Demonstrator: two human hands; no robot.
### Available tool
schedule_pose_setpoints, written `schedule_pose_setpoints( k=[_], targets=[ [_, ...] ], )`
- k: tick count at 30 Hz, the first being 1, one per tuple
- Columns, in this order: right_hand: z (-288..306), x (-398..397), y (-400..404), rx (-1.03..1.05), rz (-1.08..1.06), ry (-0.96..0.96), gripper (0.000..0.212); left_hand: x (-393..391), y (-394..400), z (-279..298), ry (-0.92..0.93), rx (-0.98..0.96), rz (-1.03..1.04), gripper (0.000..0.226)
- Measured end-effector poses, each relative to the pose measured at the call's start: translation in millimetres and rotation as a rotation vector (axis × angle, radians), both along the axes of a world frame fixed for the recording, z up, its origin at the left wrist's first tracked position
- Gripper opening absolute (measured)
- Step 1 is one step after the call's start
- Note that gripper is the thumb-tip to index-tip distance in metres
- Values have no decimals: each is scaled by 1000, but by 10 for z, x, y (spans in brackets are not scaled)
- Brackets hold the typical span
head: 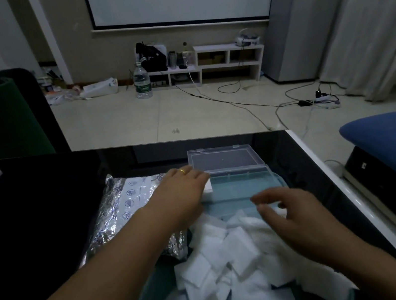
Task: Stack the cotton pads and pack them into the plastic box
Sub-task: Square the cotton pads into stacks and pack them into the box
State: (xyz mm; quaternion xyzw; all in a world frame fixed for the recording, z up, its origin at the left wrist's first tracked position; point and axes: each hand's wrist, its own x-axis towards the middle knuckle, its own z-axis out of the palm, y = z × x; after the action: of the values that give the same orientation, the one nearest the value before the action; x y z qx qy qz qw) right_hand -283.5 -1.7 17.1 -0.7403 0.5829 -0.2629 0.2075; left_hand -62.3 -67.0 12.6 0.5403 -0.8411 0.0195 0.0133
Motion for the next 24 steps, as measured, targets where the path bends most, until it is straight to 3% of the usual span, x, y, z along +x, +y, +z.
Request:
schedule_pose_setpoints(
  k=[4,6,9,13,18,24],
  targets=[
    [-178,-188,155,42,65,212,34,-209,605,-28,306,-77,-89,57],
    [-223,-214,171,36,100,316,40,-318,883,-182,376,-93,-152,56],
    [-220,-188,169,38,122,389,46,-404,1049,-434,319,-72,-136,47],
    [-168,-223,189,72,136,399,45,-422,1056,-531,199,25,-82,60],
    [-99,-366,226,142,60,442,40,-450,997,-561,310,33,-80,48],
    [-70,-466,287,342,37,598,75,-492,957,-592,371,88,-24,54]
  ],
)
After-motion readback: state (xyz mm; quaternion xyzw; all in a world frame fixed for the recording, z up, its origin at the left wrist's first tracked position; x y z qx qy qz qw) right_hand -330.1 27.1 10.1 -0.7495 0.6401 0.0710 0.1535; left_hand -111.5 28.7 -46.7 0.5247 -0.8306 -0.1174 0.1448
